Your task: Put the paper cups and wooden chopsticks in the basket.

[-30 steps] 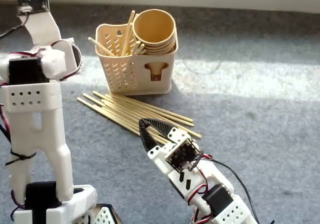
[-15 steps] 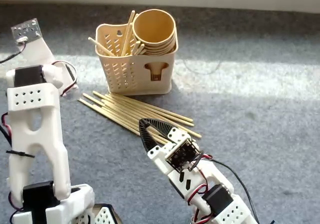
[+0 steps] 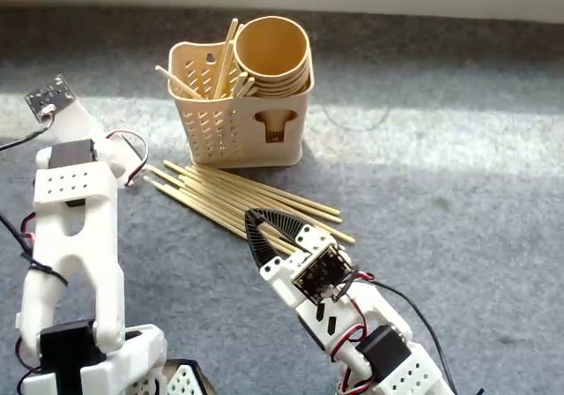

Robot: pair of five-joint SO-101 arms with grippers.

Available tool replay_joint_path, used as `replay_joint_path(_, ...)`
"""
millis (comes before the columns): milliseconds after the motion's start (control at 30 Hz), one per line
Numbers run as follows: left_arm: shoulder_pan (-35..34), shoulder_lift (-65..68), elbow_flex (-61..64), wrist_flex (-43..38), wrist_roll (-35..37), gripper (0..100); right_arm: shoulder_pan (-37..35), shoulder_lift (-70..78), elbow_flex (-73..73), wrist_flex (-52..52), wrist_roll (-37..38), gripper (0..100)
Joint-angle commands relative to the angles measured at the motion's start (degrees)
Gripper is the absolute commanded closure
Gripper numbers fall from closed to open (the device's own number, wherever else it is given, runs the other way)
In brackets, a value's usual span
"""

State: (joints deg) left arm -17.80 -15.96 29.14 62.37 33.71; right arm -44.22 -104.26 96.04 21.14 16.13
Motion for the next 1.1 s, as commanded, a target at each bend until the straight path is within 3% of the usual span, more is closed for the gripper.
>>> replay_joint_path(0,0.4,0.1,-0.7,-1.1,0.5,94,-0.6,-0.6,5.3,0.4,0.5,99.2)
replay_joint_path(200,1.5,11.5,-8.3,0.1,0.5,94,-0.6,-0.6,5.3,0.4,0.5,99.2)
replay_joint_path(400,2.0,22.0,-19.6,7.8,0.5,94,-0.6,-0.6,5.3,0.3,1.1,99.2)
replay_joint_path(567,1.5,29.8,-25.5,8.8,4.2,82,-0.6,-0.6,5.3,0.3,2.9,99.2)
replay_joint_path(667,1.5,32.8,-27.9,8.9,7.2,79,-0.6,-0.6,5.3,0.3,3.0,99.2)
replay_joint_path(1067,1.5,40.0,-31.3,10.4,7.3,79,-0.6,-0.6,5.3,0.3,3.2,99.2)
